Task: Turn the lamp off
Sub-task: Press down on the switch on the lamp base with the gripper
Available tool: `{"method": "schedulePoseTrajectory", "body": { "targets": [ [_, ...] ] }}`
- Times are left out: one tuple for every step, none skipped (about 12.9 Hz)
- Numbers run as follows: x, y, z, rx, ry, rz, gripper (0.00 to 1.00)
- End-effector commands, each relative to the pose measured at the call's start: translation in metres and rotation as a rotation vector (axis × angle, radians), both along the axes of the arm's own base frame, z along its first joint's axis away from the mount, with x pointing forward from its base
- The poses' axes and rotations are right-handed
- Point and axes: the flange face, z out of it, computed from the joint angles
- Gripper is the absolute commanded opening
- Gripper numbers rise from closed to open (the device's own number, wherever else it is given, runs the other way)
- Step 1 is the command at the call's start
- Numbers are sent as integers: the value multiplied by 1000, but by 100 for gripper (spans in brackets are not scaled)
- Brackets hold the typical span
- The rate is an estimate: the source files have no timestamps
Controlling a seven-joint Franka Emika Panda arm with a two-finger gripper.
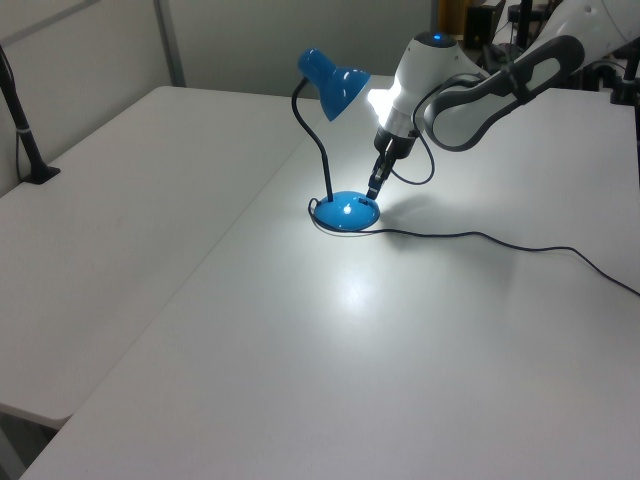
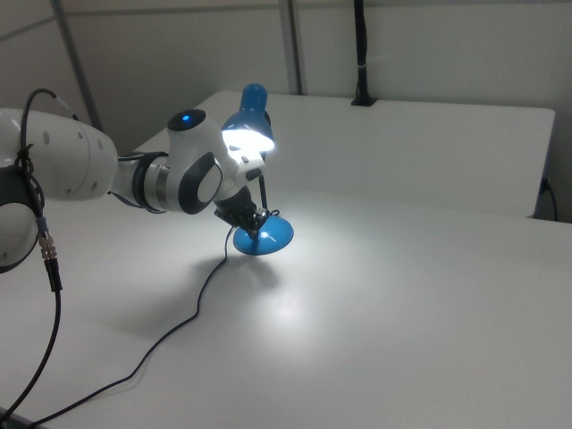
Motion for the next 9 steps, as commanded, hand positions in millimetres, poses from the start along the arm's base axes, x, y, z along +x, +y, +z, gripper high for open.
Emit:
{"method": "schedulePoseTrajectory", "body": {
  "targets": [
    [1,3,-5,-8,-36,30,0],
    [1,3,-6,-7,-36,30,0],
    [1,3,-7,-7,-34,30,0],
    [1,3,-8,-9,-33,32,0],
    [1,3,-10,-11,-30,37,0],
    [1,3,-11,-12,-28,40,0],
    [-1,3,-14,-11,-22,40,0],
    [-2,3,-16,-12,-16,42,0],
    [-4,3,-19,-14,-5,46,0]
  ]
}}
